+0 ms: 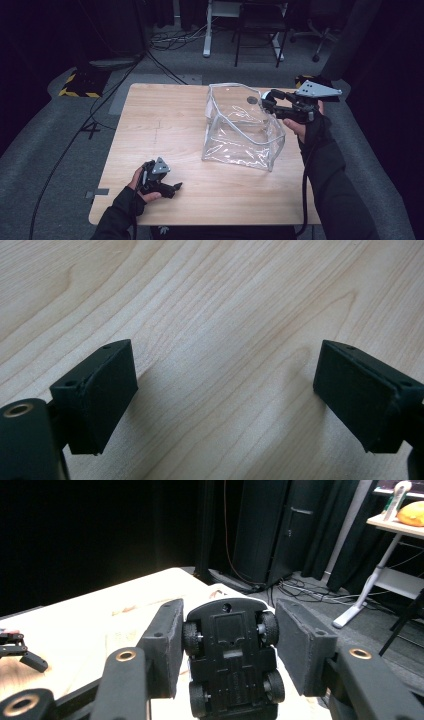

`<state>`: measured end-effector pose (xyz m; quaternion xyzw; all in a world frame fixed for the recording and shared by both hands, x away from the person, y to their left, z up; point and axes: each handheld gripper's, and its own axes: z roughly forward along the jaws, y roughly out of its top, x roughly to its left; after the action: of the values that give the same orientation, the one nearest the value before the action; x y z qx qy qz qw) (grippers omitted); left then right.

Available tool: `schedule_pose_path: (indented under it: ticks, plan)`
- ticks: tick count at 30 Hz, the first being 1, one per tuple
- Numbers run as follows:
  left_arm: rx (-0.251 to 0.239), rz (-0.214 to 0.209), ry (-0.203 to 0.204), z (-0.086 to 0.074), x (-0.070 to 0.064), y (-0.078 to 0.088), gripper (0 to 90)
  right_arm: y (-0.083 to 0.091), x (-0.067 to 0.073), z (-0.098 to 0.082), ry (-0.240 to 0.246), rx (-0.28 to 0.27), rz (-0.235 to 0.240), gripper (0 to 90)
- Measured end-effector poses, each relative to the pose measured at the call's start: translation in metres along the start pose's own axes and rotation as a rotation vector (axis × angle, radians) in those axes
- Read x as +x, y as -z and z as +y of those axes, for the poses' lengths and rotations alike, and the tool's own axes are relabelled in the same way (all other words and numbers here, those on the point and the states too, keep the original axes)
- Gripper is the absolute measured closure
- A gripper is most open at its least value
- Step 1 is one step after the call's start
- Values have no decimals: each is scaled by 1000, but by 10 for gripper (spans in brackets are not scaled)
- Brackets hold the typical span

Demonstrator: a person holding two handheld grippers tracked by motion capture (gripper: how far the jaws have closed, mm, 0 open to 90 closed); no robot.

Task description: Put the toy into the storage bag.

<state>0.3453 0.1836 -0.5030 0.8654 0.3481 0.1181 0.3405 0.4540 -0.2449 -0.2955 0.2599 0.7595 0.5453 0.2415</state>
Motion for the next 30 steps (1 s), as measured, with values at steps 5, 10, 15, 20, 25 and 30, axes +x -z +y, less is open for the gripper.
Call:
schedule_pose_path:
  ticks: [5, 10, 15, 20, 25, 30]
  plan:
    - [-1, 1, 1, 0, 0, 0, 107, -10, 5, 1, 10, 19, 11, 479]
    - [-3, 2, 1, 0, 0, 0, 107, -18, 9, 2, 22, 40, 23, 478]
    - [-1, 2, 0, 0, 0, 0, 107, -24, 10, 3, 31, 61, 37, 479]
    - [0, 0, 0, 0, 0, 0, 107, -31, 11, 3, 45, 96, 40, 478]
    - [-2, -2, 5, 0, 0, 0, 107, -35, 10, 3, 44, 114, 41, 478]
    - [-1, -2, 3, 0, 0, 0, 107, -38, 9, 2, 53, 151, 61, 478]
